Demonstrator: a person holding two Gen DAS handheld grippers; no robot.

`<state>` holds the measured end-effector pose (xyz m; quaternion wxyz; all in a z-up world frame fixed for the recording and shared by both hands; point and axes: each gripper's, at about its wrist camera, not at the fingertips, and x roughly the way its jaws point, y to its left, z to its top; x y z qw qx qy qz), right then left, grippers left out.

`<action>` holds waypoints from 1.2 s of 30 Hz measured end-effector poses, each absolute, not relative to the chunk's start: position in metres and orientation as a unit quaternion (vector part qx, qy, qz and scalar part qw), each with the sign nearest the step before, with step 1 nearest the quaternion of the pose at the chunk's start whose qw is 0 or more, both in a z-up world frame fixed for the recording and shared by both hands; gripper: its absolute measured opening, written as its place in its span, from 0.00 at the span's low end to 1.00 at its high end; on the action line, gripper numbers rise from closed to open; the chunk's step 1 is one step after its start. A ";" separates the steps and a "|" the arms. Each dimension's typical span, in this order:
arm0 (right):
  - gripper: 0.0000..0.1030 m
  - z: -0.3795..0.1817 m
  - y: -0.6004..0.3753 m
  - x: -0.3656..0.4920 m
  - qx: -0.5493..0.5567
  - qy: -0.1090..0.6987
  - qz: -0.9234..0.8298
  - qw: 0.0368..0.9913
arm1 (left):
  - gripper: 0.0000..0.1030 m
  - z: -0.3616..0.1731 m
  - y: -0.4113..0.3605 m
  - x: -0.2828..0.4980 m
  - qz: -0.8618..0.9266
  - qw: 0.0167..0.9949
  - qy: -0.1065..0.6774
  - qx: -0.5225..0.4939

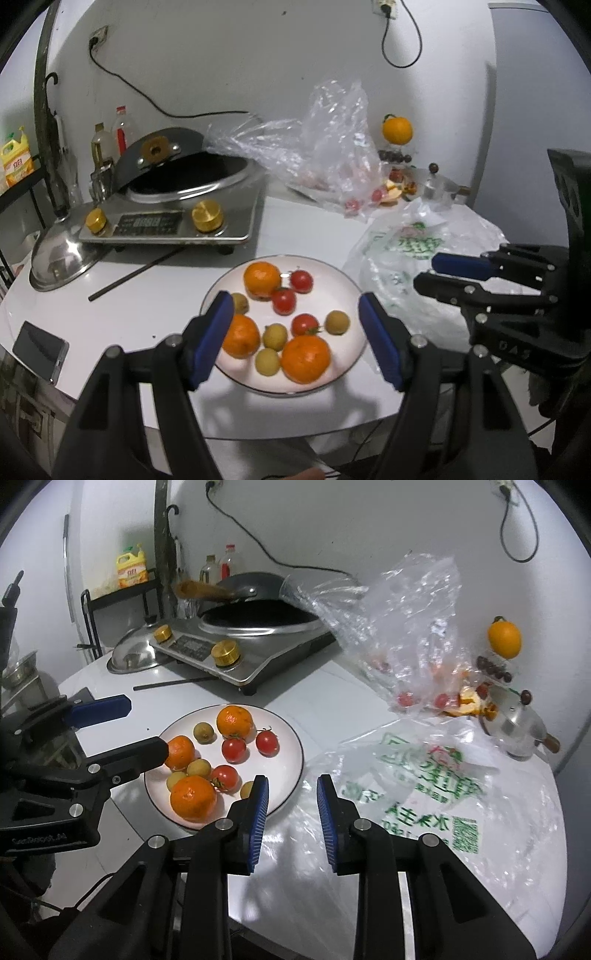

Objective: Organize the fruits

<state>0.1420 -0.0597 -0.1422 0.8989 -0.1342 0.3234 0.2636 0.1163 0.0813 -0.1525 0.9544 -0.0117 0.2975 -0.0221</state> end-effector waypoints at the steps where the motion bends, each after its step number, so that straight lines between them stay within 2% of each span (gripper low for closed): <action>1: 0.28 -0.140 -0.063 0.138 -0.133 0.320 0.261 0.901 | 0.70 -0.151 0.078 0.114 -0.025 0.955 0.296 -0.010; 6: 0.28 -0.127 -0.080 0.121 -0.127 0.304 0.249 0.911 | 0.70 -0.139 0.064 0.103 -0.036 0.959 0.281 -0.006; 7: 0.28 -0.125 -0.083 0.118 -0.125 0.301 0.246 0.913 | 0.72 -0.137 0.062 0.101 -0.036 0.960 0.277 -0.005; 9: 0.29 -0.119 -0.090 0.111 -0.122 0.293 0.240 0.917 | 0.82 -0.129 0.057 0.095 -0.039 0.963 0.267 -0.003; 12: 0.29 -0.111 -0.101 0.101 -0.116 0.282 0.231 0.924 | 0.85 -0.119 0.050 0.086 -0.047 0.966 0.254 0.004; 14: 0.32 -0.106 -0.109 0.095 -0.113 0.274 0.225 0.928 | 0.85 -0.114 0.046 0.082 -0.051 0.967 0.249 0.009; 15: 0.39 -0.103 -0.112 0.092 -0.111 0.270 0.223 0.930 | 0.85 -0.111 0.044 0.079 -0.054 0.968 0.245 0.010; 16: 0.41 -0.100 -0.115 0.089 -0.109 0.266 0.220 0.932 | 0.85 -0.109 0.043 0.077 -0.056 0.968 0.243 0.010; 26: 0.43 -0.066 -0.138 0.065 -0.099 0.218 0.195 0.951 | 0.86 -0.075 0.032 0.065 -0.067 0.974 0.216 0.008; 30: 0.51 -0.051 -0.143 0.059 -0.090 0.199 0.190 0.957 | 0.87 -0.054 0.030 0.060 -0.065 0.978 0.196 0.003; 33: 0.62 -0.038 -0.148 0.055 -0.079 0.183 0.185 0.962 | 0.94 -0.040 0.029 0.056 -0.069 0.982 0.177 0.005; 36: 0.63 -0.027 -0.153 0.052 -0.073 0.170 0.178 0.967 | 0.95 -0.026 0.029 0.051 -0.065 0.985 0.161 0.003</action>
